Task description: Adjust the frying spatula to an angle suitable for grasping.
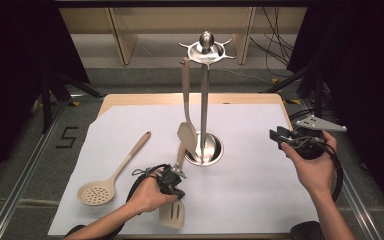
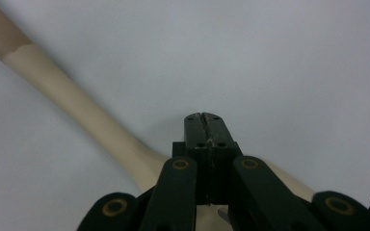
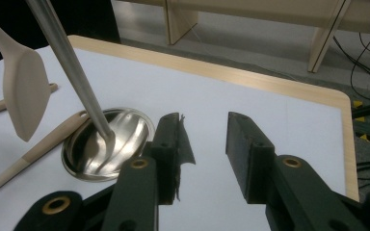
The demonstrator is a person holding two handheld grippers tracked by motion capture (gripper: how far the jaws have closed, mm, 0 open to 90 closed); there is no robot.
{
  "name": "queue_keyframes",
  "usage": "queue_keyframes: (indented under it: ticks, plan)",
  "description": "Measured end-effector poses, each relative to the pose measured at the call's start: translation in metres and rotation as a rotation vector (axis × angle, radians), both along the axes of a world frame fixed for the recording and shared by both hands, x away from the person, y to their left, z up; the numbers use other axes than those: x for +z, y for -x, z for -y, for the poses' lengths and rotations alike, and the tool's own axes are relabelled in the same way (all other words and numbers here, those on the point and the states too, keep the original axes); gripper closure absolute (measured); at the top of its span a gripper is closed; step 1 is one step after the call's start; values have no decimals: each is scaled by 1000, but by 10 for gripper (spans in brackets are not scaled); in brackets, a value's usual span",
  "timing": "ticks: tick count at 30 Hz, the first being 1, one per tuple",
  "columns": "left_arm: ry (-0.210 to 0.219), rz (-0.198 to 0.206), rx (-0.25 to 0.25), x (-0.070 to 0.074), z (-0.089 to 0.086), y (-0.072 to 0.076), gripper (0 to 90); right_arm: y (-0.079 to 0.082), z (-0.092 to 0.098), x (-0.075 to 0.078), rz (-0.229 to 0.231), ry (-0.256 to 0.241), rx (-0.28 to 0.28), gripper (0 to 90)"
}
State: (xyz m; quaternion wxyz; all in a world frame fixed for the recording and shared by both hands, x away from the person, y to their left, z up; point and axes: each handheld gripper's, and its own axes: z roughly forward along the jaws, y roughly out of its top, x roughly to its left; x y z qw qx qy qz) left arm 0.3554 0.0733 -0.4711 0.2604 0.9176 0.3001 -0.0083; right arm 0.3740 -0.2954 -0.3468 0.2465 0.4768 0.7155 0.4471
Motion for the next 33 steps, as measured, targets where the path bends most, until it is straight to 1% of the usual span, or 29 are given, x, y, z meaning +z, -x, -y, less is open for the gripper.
queue_keyframes:
  ticks: [1, 2, 3, 4, 5, 6, 8, 10, 12, 13, 14, 15, 16, 17, 19, 20, 21, 22, 23, 25, 26, 27, 28, 29, 30, 32, 33]
  plan:
    - [-16, 8, -19, 1, 0, -2, 894, 0, 1, 0, 10, 17, 3, 664]
    - [-12, 2, -16, 0, 1, -3, 894, -1, 0, 0, 7, 1, 8, 664]
    - [-20, -12, -9, 1, 1, -3, 894, -1, 0, -1, 6, 11, -1, 664]
    - [-21, -17, -8, 1, 1, -4, 895, 0, -1, -1, -13, 2, 1, 664]
    - [-26, -20, -17, 1, 1, -5, 895, 0, -1, -1, -20, 2, -6, 663]
    - [-24, -24, -15, 1, 2, -5, 894, -1, -1, -2, -13, 3, 8, 663]
    - [-68, -23, -55, 4, 2, -7, 894, -1, -1, -3, -14, 2, 5, 663]
    - [-71, -16, -53, 4, 3, -6, 895, -1, -1, -2, -22, 4, 4, 663]
    - [-79, -24, -54, 4, 2, -6, 895, -1, -1, -2, -13, 13, 8, 662]
    - [-77, -29, -48, 4, 2, -6, 896, -2, -2, -3, -11, 3, 9, 662]
    - [-86, -27, -56, 5, 1, -7, 896, -2, -1, -3, -6, 8, 11, 661]
    - [-92, -30, -52, 5, 0, -7, 896, -2, -1, -3, -7, 10, 7, 661]
    - [-101, -31, -53, 5, 0, -6, 896, -1, -2, -2, -20, -2, 3, 661]
    - [-105, -28, -52, 6, -2, -6, 896, 0, -2, -2, -22, -5, 5, 661]
    - [-114, -38, -48, 6, -6, -5, 896, 0, -1, -2, -15, -7, 2, 661]
    - [-116, -38, -43, 6, -8, -5, 896, 1, -1, -1, -32, -10, -3, 661]
    - [-119, -39, -42, 7, -11, -5, 896, 1, 0, -1, -29, -4, -3, 660]
    - [-120, -46, -36, 7, -14, -5, 896, -1, 1, -2, -11, 6, -1, 661]
    - [-122, -42, -32, 8, -17, -4, 896, -1, 1, -2, -9, -1, -1, 661]
    - [-135, -42, -23, 10, -24, -4, 896, -2, 1, -3, 2, 3, -3, 661]
    - [-114, -45, -11, 11, -28, -3, 896, -1, 1, -3, -3, -1, -4, 661]
    - [-121, -44, -14, 12, -32, -4, 896, -1, 1, -2, -9, 2, -4, 661]
    - [-125, -40, -4, 12, -35, -3, 896, 0, 0, -1, -25, 3, -5, 660]
    - [-134, -34, -3, 13, -39, -3, 896, -1, 0, -2, -13, 0, 2, 659]
    - [-141, -33, 5, 12, -43, -3, 896, 0, -1, -2, -28, -9, 3, 659]
    - [-165, -30, 15, 10, -50, -3, 896, 0, -2, -3, -25, -4, 1, 658]
    - [-192, -32, 18, 8, -54, -3, 895, -2, 0, -3, -6, 26, 6, 658]
